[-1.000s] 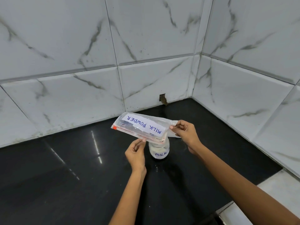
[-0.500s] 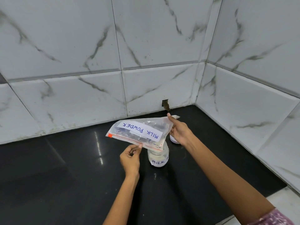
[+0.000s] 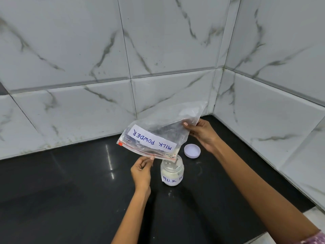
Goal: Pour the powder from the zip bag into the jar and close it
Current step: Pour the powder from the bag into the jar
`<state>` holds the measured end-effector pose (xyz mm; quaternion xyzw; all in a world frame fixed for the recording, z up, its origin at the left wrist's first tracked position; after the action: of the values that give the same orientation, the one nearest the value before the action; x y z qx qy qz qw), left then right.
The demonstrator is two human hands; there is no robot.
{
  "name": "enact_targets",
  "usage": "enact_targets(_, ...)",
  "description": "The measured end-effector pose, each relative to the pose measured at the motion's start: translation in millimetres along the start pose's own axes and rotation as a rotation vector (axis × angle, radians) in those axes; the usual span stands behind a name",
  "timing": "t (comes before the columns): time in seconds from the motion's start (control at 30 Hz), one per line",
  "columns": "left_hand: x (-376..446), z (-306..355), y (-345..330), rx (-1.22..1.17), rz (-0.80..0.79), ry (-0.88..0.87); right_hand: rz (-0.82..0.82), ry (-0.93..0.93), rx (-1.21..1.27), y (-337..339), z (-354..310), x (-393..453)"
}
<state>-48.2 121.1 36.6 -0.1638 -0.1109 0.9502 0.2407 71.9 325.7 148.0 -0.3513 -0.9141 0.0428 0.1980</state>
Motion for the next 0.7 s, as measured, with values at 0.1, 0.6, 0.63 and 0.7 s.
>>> enact_targets(0.1,2.6,-1.7,-4.1,0.007,-0.045,0.016,-0.047,0.061,-0.051,0.1,-12.6,-0.5)
enact_targets(0.6,-3.3,-10.6,-22.5,0.206,-0.291,0.053,-0.097,0.156,-0.162,10.8,-28.6,-20.5)
enact_targets(0.63,-3.8,-12.0,-23.4,0.207,-0.293,0.06,-0.095,0.16,-0.158,10.6,-30.0,-21.8)
enact_targets(0.7,-5.0,-13.6,-23.5,0.211,-0.287,0.067,-0.089,0.174,-0.157,10.2,-33.4,-24.0)
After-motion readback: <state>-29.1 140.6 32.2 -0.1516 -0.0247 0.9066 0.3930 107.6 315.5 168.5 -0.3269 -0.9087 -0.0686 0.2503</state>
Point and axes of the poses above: each hand's wrist, its own x-axis towards the middle knuckle, its own y-axis out of the back of the hand, z = x × y, the point moved 7 cm from there along x, towards the middle knuckle, and after that the axes turned 15 degrees about y, right-handed, at the moved point
